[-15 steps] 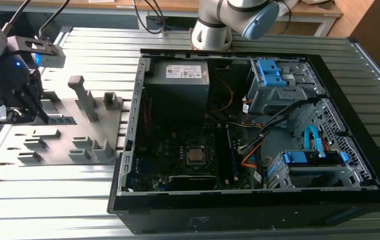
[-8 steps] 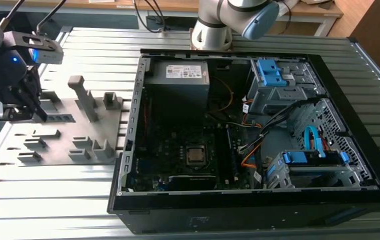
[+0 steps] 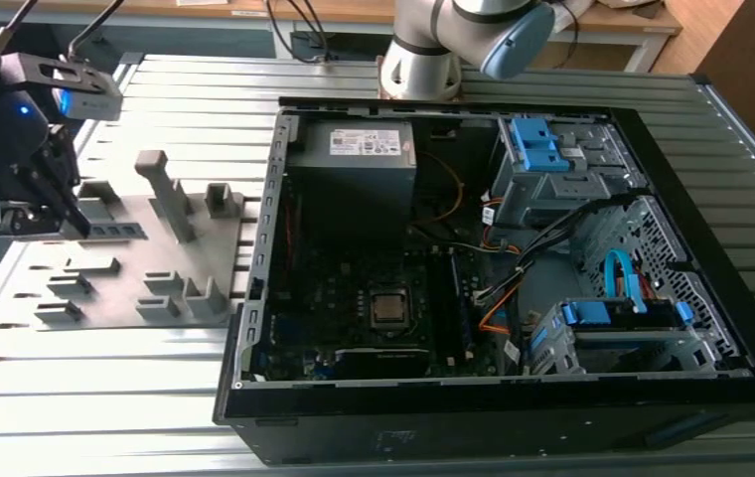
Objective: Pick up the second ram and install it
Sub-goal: 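Pick up the second ram and move it above second insertion slot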
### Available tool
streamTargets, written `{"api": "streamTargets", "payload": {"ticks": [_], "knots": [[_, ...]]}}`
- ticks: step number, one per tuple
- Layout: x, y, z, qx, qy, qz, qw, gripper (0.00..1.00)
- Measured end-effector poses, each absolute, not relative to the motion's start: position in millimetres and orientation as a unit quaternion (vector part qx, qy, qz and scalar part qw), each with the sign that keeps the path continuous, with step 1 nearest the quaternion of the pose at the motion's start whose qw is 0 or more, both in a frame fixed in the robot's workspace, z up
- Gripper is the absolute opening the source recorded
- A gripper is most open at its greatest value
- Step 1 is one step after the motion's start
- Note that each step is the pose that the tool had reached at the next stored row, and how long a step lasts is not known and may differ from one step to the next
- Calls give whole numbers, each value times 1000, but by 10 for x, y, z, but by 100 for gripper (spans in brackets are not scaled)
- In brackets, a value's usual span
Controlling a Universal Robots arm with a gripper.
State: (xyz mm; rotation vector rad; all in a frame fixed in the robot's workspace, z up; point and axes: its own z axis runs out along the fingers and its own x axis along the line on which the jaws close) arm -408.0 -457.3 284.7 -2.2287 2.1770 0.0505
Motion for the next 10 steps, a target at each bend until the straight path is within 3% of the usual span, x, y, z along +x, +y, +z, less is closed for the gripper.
{"api": "streamTargets", "payload": {"ticks": [10], "knots": [[-4080, -4573, 2919, -715, 699, 16, 13, 14]]}}
